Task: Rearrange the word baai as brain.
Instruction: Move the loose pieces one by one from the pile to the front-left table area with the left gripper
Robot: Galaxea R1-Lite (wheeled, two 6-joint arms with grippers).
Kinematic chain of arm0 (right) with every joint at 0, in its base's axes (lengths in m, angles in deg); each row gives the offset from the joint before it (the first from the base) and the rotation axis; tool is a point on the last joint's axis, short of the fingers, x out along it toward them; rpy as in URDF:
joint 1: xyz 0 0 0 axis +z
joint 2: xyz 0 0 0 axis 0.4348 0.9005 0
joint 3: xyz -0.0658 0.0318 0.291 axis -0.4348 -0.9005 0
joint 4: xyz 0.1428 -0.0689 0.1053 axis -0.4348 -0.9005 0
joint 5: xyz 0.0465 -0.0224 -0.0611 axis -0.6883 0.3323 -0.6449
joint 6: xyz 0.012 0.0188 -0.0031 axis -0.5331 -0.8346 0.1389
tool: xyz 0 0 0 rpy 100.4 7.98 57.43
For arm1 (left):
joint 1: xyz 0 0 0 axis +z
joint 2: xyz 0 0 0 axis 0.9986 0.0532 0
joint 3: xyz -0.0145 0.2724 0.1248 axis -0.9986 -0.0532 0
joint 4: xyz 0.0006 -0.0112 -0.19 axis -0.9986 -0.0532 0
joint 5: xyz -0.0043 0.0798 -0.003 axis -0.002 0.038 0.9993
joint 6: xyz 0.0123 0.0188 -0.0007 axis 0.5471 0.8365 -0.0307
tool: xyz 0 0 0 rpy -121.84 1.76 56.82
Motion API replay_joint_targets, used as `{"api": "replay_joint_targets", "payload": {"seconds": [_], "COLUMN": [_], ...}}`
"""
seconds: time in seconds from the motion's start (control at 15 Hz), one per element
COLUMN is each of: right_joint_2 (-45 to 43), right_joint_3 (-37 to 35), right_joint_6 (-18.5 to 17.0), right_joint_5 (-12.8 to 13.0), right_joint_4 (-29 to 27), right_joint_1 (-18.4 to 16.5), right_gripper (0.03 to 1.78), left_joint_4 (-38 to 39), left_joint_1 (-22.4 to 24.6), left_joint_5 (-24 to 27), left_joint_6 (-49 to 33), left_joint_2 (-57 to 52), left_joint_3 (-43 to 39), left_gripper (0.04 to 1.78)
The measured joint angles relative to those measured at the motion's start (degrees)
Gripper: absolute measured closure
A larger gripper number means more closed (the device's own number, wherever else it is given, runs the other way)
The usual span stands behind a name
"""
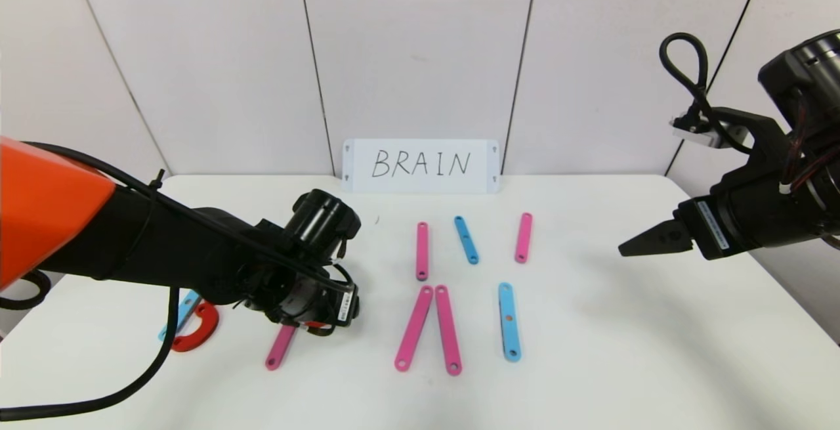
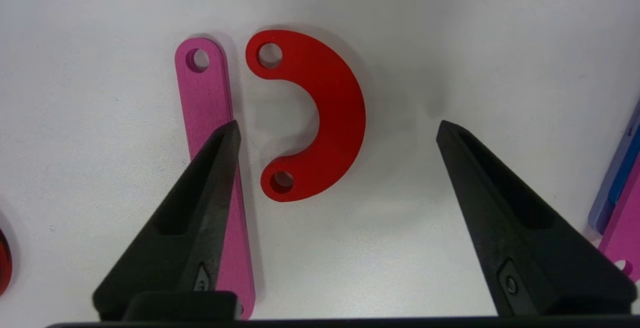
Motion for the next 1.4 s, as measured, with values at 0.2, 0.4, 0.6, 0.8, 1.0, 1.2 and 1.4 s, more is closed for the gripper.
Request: {"api": "replay_joint_targets", "payload": {"seconds": [0.2, 0.4, 0.6, 0.8, 1.0, 1.2, 1.4], "right_joint_2": [0.1, 0.2, 0.5, 1.0, 1.4, 1.9, 2.0], "right_joint_3": [-0.2, -0.4, -0.4, -0.4, -0.4, -0.3, -0.3], "right_joint_6": [0.0, 0.0, 0.0, 0.0, 0.0, 0.0, -0.1], "right_joint_5": [0.0, 0.1, 0.3, 0.9, 1.0, 1.0, 1.0], "right_joint_4": [0.0, 0.0, 0.0, 0.0, 0.0, 0.1, 0.1], "right_joint_1": [0.5, 0.8, 0.8, 0.9, 0.8, 0.9, 0.9], "right_gripper": [0.07, 0.07, 0.07, 0.07, 0.07, 0.07, 0.07], "left_joint_4": [0.4, 0.6, 0.5, 0.2, -1.0, -5.0, -5.4], "left_joint_1": [-0.3, 0.6, 3.7, 6.2, 8.9, 11.1, 12.1], "left_joint_5": [0.0, 0.0, 0.3, 0.5, 0.6, 0.8, 1.0], "left_joint_6": [0.4, 2.6, 4.0, 4.0, 3.9, 3.7, 3.7], "left_joint_2": [-1.7, -3.8, -3.0, 1.3, 7.6, 12.6, 15.4], "left_joint_3": [0.0, 1.4, 6.3, 14.8, 23.1, 28.9, 30.8], "left_gripper": [0.12, 0.07, 0.07, 0.07, 0.07, 0.07, 0.07]}}
